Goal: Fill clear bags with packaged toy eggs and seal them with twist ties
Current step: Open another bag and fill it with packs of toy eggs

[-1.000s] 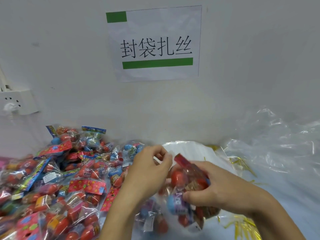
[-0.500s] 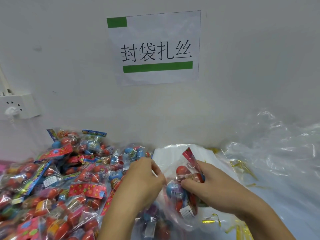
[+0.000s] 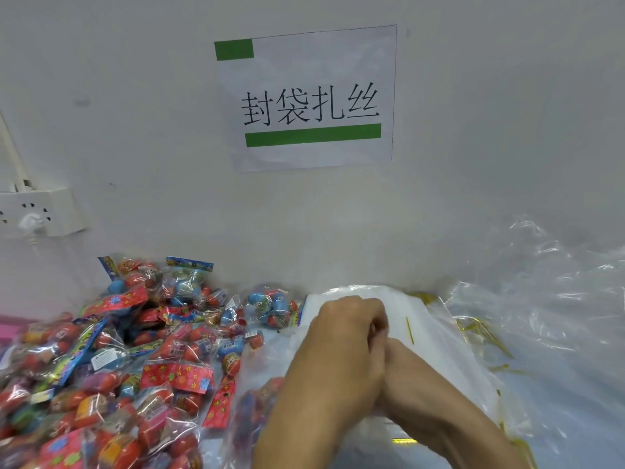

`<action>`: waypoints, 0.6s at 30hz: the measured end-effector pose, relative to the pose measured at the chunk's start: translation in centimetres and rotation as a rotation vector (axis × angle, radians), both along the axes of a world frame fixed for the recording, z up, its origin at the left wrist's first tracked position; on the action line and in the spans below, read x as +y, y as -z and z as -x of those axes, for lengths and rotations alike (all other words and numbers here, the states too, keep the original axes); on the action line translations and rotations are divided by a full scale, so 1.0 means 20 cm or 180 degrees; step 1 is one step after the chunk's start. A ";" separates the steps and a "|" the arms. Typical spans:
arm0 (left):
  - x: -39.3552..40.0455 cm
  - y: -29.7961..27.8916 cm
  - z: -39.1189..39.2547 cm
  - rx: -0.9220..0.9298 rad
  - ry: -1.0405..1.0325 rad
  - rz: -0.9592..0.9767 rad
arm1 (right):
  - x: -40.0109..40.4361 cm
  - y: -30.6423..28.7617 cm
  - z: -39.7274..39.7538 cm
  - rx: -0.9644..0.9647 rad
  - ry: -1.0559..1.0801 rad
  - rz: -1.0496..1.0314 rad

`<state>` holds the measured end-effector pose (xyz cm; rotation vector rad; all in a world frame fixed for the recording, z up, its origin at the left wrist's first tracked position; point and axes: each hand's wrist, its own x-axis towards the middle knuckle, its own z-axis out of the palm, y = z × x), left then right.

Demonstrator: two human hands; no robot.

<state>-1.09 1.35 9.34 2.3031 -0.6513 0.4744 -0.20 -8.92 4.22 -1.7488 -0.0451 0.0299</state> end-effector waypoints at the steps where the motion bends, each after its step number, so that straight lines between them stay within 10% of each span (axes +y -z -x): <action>1: 0.00 0.00 0.01 0.0072 0.0166 0.0032 | 0.00 0.00 0.01 -0.0144 -0.0017 0.0162; 7: 0.04 -0.01 -0.03 0.0213 0.0028 0.0773 | -0.02 -0.06 0.03 -0.0018 -0.0342 0.0200; 18: 0.14 0.05 -0.08 0.0727 -0.0009 0.0230 | 0.00 -0.13 0.09 0.0225 -0.1135 -0.1078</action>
